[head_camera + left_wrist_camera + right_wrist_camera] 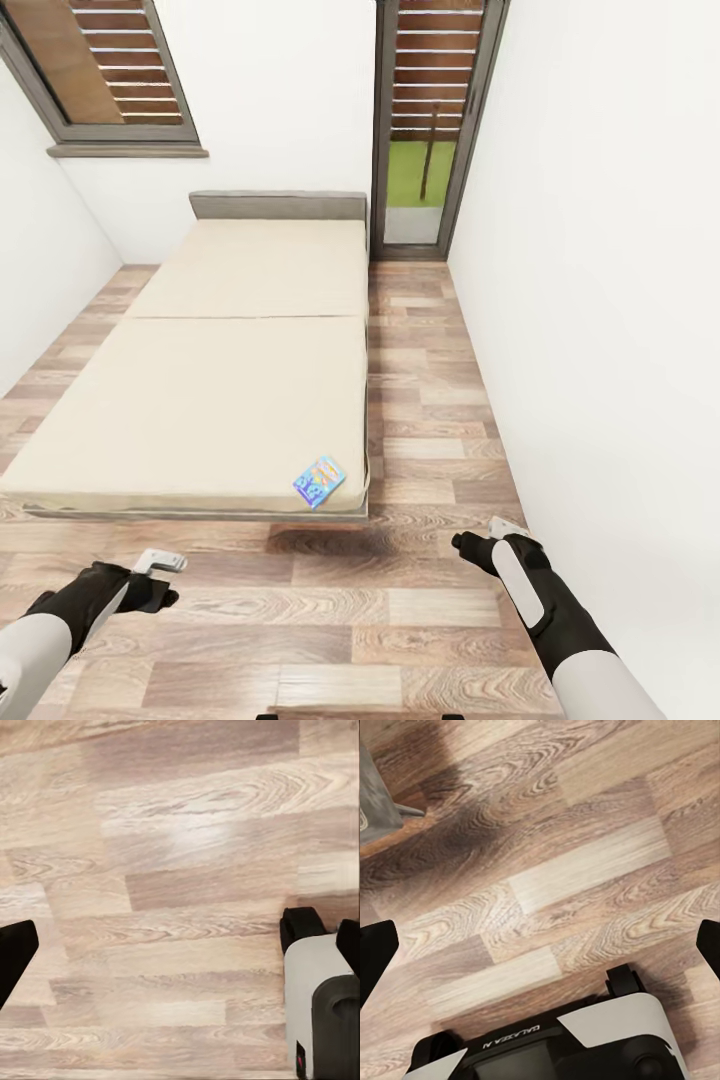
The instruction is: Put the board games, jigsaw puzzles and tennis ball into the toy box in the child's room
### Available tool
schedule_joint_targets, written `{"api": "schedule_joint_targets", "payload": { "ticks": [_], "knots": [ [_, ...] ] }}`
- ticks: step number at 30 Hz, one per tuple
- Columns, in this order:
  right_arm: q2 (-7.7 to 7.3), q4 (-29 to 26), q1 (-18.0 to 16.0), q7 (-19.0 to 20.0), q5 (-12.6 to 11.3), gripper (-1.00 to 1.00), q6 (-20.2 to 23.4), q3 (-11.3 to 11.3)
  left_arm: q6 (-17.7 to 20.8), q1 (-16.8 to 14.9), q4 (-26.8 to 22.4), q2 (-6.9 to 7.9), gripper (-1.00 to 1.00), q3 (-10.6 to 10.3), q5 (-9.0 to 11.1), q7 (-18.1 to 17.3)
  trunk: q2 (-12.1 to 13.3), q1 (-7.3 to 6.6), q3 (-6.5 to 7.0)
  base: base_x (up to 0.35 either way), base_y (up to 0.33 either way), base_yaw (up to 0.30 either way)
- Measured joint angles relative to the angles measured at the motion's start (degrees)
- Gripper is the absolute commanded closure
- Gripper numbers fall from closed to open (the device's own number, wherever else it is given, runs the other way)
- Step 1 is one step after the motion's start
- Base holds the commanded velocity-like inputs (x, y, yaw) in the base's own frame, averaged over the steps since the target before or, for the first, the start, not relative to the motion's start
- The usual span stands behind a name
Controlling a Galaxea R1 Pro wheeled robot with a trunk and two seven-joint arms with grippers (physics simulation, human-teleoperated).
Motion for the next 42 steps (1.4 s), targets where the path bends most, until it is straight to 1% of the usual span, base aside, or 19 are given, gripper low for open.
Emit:
{"api": "schedule_joint_targets", "payload": {
  "ticks": [1, 2, 4, 7, 9, 10, 11, 12, 13, 15, 17, 20, 21, 23, 28, 32, 34, 40, 42],
  "knots": [
    [0.0, 0.0, 0.0, 0.0, 0.0, -1.0, 0.0, 0.0, -0.37, 0.04, -0.07, 0.37, -1.0, 0.01, -0.36, -2.13, 0.0, 0.0, 0.09, 0.0, 0.0, 0.0],
    [-0.01, 0.0, 0.0, 0.0, 0.0, -1.0, 0.01, 0.01, -1.41, 0.07, -0.16, 1.21, -1.0, 0.08, -0.99, -6.52, 0.0, 0.0, 0.18, 0.0, 0.0, 0.0],
    [-0.01, 0.0, 0.0, 0.0, 0.0, -1.0, 0.01, 0.02, -2.82, 0.09, -0.22, 2.32, -1.0, 0.19, -1.49, -11.26, 0.0, 0.0, 0.35, 0.0, 0.0, 0.0],
    [0.0, 0.0, 0.0, 0.0, 0.0, -1.0, 0.01, 0.01, -7.03, 0.04, -0.51, 6.21, -1.0, 0.79, -2.23, -24.84, 0.0, 0.0, 0.61, 0.0, 0.0, 0.0],
    [0.01, 0.0, 0.0, 0.0, 0.0, -1.0, 0.01, 0.0, -8.0, 0.03, -0.83, 7.65, -1.0, 0.94, -2.22, -29.36, 0.0, 0.0, 0.79, 0.0, 0.0, 0.0],
    [0.03, 0.0, 0.0, 0.0, 0.0, -1.0, 0.01, 0.0, -8.64, 0.01, -1.3, 8.91, -1.0, 0.99, -2.13, -33.67, 0.0, 0.0, 0.87, 0.0, 0.0, 0.0],
    [0.02, 0.0, 0.0, 0.0, 0.0, -1.0, 0.01, 0.0, -8.89, 0.02, -1.6, 9.55, -1.0, 0.99, -2.04, -35.89, 0.0, 0.0, 0.96, 0.0, 0.0, 0.0],
    [0.04, 0.0, 0.0, 0.0, -0.01, -1.0, 0.01, 0.0, -9.3, 0.0, -2.22, 10.67, -1.0, 0.98, -1.9, -39.98, 0.0, 0.0, 1.05, 0.0, 0.0, 0.0],
    [0.04, 0.0, 0.0, 0.0, 0.0, -1.0, 0.01, 0.0, -9.54, 0.01, -2.56, 11.27, -1.0, 0.99, -1.84, -42.0, 0.0, 0.0, 1.13, 0.0, 0.0, 0.0],
    [0.06, 0.0, 0.0, 0.0, 0.0, -1.0, -0.04, 0.03, -10.81, 0.01, -3.43, 13.12, -1.0, 1.27, -1.71, -48.66, 0.0, 0.0, 1.31, 0.0, 0.0, 0.0],
    [0.06, 0.0, 0.0, 0.0, 0.0, -1.0, -0.06, 0.01, -11.7, 0.01, -3.75, 14.14, -1.0, 1.82, -1.6, -52.47, 0.0, 0.0, 1.48, 0.0, 0.0, 0.0],
    [0.07, 0.0, 0.0, 0.0, 0.0, -1.0, -0.07, 0.0, -12.25, 0.02, -3.94, 15.05, -1.0, 3.79, -1.41, -56.13, 0.0, 0.0, 1.73, 0.0, 0.0, 0.0],
    [0.07, 0.0, 0.0, 0.0, 0.0, -1.0, -0.07, 0.02, -12.39, 0.01, -4.0, 15.31, -1.0, 5.3, -1.27, -57.43, 0.0, 0.0, 1.82, 0.0, 0.0, 0.0],
    [0.07, 0.0, 0.0, 0.0, 0.0, -1.0, -0.07, 0.02, -12.46, 0.01, -4.06, 15.53, -1.0, 7.16, -1.07, -58.57, 0.0, 0.0, 1.99, 0.0, 0.0, 0.0],
    [0.07, -0.01, 0.0, 0.0, 0.0, -1.0, -0.15, 0.03, -12.3, 0.03, -4.23, 15.99, -1.0, 15.62, -0.79, -61.88, 0.0, 0.0, 2.42, 0.0, 0.0, 0.0],
    [0.07, -0.04, 0.0, -0.01, 0.0, -1.0, -0.24, 0.03, -12.1, 0.04, -4.28, 16.06, -1.0, 20.7, -0.78, -62.63, 0.0, 0.0, 2.76, 0.0, 0.0, 0.0],
    [0.07, -0.06, 0.0, 0.0, 0.0, -1.0, -0.26, 0.01, -12.07, 0.04, -4.28, 16.05, -1.0, 22.17, -0.78, -62.75, 0.0, 0.0, 2.94, 0.0, 0.0, 0.0],
    [0.07, -0.09, 0.0, 0.0, 0.0, -1.0, -0.37, 0.04, -11.96, 0.05, -4.29, 16.0, -1.0, 29.21, -0.82, -62.87, 0.0, 0.0, 3.45, 0.0, 0.0, 0.0],
    [0.07, -0.09, 0.0, -0.01, 0.0, -1.0, -0.4, 0.03, -11.83, 0.05, -4.3, 15.98, -1.0, 30.52, -0.83, -62.82, 0.0, 0.0, 3.63, 0.0, 0.0, 0.0]
  ]
}}
